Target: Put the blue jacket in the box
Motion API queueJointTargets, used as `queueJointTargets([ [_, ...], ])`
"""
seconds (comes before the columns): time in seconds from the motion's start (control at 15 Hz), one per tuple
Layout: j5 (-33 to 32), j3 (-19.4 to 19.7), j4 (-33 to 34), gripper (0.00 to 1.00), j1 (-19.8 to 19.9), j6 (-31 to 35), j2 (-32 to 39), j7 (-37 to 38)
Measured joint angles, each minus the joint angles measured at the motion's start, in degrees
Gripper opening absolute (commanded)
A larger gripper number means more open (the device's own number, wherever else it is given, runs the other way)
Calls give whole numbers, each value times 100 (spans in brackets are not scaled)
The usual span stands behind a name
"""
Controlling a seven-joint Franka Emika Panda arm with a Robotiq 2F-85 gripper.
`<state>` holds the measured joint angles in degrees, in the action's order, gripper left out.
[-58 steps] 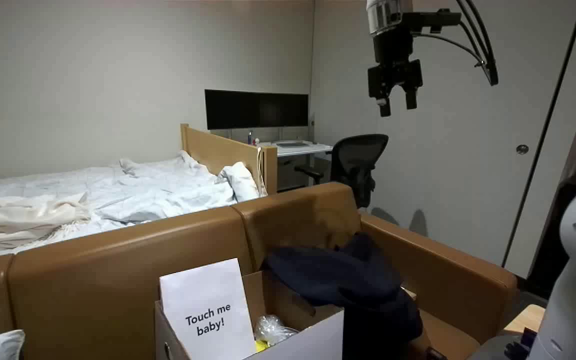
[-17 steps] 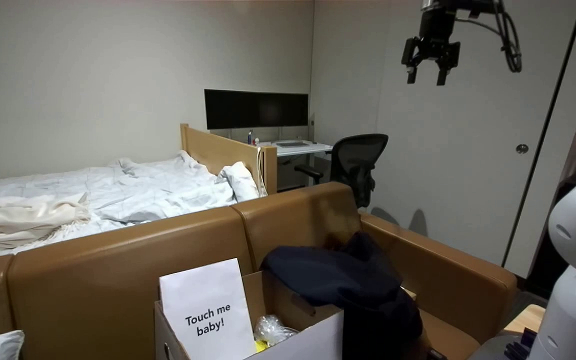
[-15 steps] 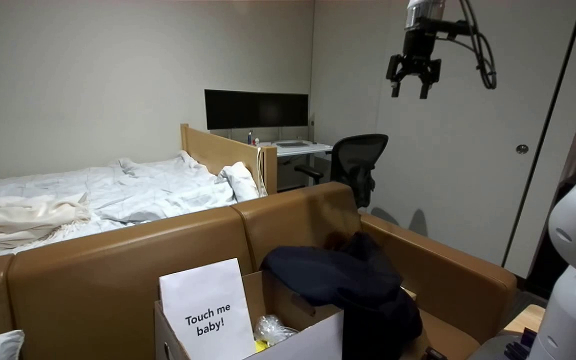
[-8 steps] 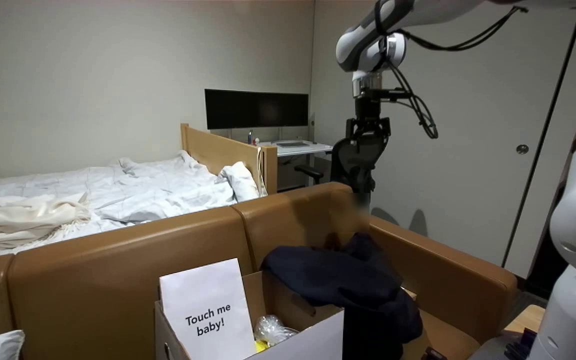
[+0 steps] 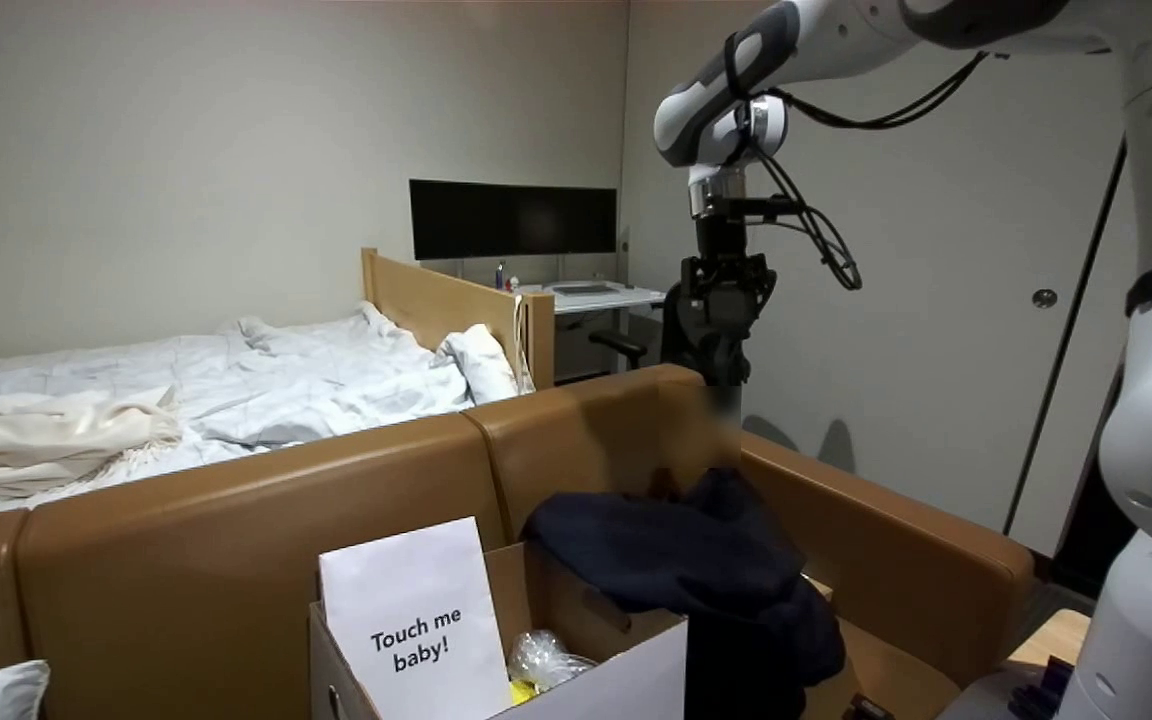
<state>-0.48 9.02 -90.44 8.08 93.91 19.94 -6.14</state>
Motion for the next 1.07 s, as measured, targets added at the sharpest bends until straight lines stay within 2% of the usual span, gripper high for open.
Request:
queueJointTargets([
  [0.27,-60,-241,918,100,-70,-590,1481,93],
  [0.67,-403,-332,2298,100,-434,-637,3755,504],
  [1.07,-362,-413,4164,100,-459,-530,5718,541],
])
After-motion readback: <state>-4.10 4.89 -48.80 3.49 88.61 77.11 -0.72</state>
